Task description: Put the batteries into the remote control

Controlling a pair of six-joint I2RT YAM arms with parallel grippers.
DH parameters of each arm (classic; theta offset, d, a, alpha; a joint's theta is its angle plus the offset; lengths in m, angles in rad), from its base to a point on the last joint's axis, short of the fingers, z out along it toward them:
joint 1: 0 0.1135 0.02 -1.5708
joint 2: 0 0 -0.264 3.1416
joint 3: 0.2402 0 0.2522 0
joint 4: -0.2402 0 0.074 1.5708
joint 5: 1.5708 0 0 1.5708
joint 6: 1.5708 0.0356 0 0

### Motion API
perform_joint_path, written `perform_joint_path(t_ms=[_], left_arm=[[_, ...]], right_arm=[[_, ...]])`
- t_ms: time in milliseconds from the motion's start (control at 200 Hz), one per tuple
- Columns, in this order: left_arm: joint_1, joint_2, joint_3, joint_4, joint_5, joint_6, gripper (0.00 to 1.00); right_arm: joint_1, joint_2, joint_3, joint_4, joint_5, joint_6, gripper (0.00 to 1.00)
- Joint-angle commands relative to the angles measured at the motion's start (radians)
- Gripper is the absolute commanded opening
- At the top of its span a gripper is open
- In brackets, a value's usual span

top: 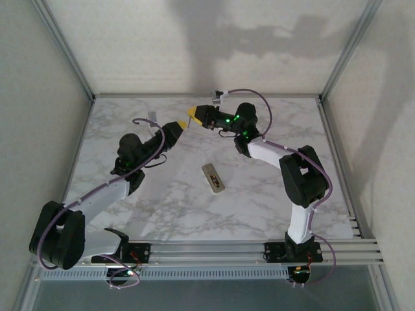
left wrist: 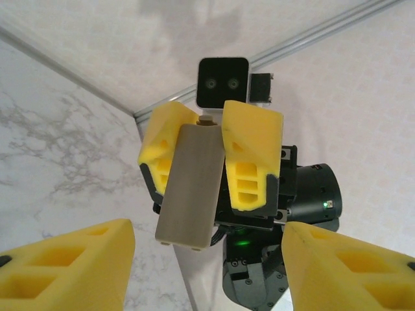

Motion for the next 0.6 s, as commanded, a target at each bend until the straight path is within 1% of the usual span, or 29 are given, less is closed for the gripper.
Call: perform_joint_path(t_ms=[0,260,596], left_arm=[[0.01,0.025,0.008,0.094,0.058,-0.038,0.6],[0.01,0.03,0.013,0.131,0.083,-0.047,0.55],[0.008,0.06,0.021,0.15,0.089,-0.054,0.55]], right_arm=[[0.009,-0.005,0.03,0.068,-0.032,0.022,0.29],[0.021,-0.005,0.034,0.07,-0.033,0.027,0.3],[0.032,-0.005,0.045,0.068,-0.037,0.036,0.3]])
